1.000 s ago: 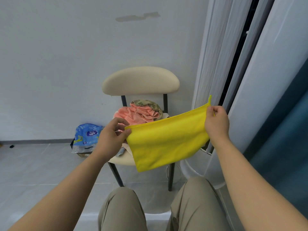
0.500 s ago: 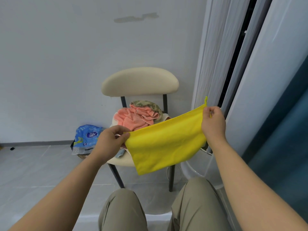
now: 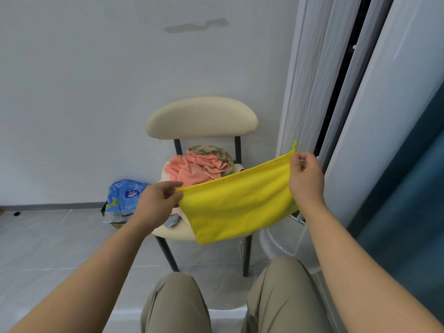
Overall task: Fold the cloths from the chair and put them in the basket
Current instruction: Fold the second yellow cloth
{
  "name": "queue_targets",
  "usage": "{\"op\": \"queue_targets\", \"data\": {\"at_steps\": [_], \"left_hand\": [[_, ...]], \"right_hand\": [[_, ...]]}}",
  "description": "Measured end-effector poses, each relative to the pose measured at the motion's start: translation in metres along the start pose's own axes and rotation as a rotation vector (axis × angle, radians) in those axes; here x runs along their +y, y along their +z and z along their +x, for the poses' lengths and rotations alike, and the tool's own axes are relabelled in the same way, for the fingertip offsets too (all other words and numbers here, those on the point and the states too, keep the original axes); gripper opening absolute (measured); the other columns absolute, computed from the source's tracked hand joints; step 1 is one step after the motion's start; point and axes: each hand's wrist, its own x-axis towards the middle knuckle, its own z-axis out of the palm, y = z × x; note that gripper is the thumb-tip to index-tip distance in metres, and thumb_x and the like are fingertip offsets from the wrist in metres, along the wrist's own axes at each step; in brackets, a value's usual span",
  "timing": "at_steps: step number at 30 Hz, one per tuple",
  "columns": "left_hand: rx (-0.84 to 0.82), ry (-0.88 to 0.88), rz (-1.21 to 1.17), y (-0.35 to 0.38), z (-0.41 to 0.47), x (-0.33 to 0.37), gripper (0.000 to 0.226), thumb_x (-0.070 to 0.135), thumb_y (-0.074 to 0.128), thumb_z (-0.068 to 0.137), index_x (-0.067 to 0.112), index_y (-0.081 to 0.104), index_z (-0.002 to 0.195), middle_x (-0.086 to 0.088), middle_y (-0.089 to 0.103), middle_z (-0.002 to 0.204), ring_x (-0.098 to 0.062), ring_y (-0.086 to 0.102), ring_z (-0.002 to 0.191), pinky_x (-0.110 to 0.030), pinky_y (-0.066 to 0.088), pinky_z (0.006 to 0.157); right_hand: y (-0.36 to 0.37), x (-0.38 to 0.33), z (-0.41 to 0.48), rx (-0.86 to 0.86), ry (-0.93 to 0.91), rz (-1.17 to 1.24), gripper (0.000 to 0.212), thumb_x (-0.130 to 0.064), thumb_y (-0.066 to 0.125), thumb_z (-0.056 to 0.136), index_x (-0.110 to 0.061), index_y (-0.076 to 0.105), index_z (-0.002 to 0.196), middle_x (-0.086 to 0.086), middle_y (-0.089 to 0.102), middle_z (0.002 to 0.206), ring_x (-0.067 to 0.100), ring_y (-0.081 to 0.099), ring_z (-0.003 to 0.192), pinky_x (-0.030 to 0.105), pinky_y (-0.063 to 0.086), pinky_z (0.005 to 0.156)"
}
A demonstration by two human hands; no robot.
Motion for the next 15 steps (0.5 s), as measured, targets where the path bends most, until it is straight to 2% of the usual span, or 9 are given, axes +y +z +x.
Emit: {"op": "queue_targets", "data": {"at_steps": [3, 5, 7, 9, 11, 15], "left_hand": [[0.089, -0.046, 0.034, 0.001, 0.003, 0.003, 0.009, 0.015, 0.065, 0.097, 0.02, 0.071, 0.102, 0.0, 0.073, 0.087, -0.018, 0.072, 0.084, -0.037, 0.058, 0.081], [0.115, -0.112, -0.087, 0.001, 0.007, 0.004, 0.005, 0.018, 0.061, 0.099, 0.019, 0.066, 0.101, -0.005, 0.07, 0.093, -0.026, 0.07, 0.092, -0.048, 0.058, 0.088], [0.13, -0.173, -0.224, 0.0, 0.011, 0.003, 0.006, 0.023, 0.059, 0.1, 0.02, 0.062, 0.103, -0.008, 0.068, 0.1, -0.029, 0.066, 0.099, -0.054, 0.055, 0.095], [0.169, -0.195, -0.294, 0.0, 0.012, 0.003, 0.009, 0.026, 0.058, 0.102, 0.02, 0.061, 0.107, -0.004, 0.068, 0.1, -0.026, 0.065, 0.1, -0.05, 0.054, 0.097], [0.232, -0.173, -0.279, -0.001, 0.012, 0.003, 0.011, 0.027, 0.058, 0.103, 0.018, 0.062, 0.109, 0.002, 0.068, 0.096, -0.022, 0.064, 0.099, -0.04, 0.052, 0.091], [0.397, -0.148, -0.271, -0.001, 0.011, 0.005, 0.018, 0.026, 0.057, 0.104, 0.015, 0.067, 0.114, 0.008, 0.064, 0.092, -0.018, 0.061, 0.097, -0.032, 0.046, 0.084]], "right_hand": [[0.003, -0.001, 0.0, -0.041, -0.005, 0.056, 0.01, -0.024, 0.051, 0.106, -0.018, 0.058, 0.105, -0.003, 0.063, 0.096, 0.017, 0.058, 0.091, 0.029, 0.042, 0.079], [0.004, -0.004, -0.002, -0.111, 0.004, 0.145, 0.008, -0.023, 0.051, 0.106, -0.018, 0.057, 0.106, -0.006, 0.065, 0.092, 0.011, 0.06, 0.085, 0.025, 0.044, 0.076], [0.004, -0.007, -0.003, -0.187, 0.022, 0.212, 0.007, -0.022, 0.051, 0.107, -0.018, 0.057, 0.108, -0.008, 0.067, 0.09, 0.002, 0.06, 0.08, 0.015, 0.045, 0.071], [0.004, -0.01, -0.003, -0.183, 0.03, 0.237, 0.007, -0.021, 0.051, 0.106, -0.017, 0.057, 0.108, -0.009, 0.067, 0.089, 0.0, 0.059, 0.078, 0.011, 0.044, 0.068], [0.002, -0.012, -0.003, -0.188, 0.053, 0.288, 0.007, -0.021, 0.053, 0.106, -0.018, 0.058, 0.103, -0.007, 0.066, 0.088, 0.001, 0.058, 0.077, 0.011, 0.044, 0.068], [0.002, -0.012, -0.007, -0.261, 0.063, 0.34, 0.011, -0.022, 0.055, 0.105, -0.015, 0.062, 0.102, -0.004, 0.066, 0.087, 0.007, 0.058, 0.079, 0.022, 0.046, 0.073]]}}
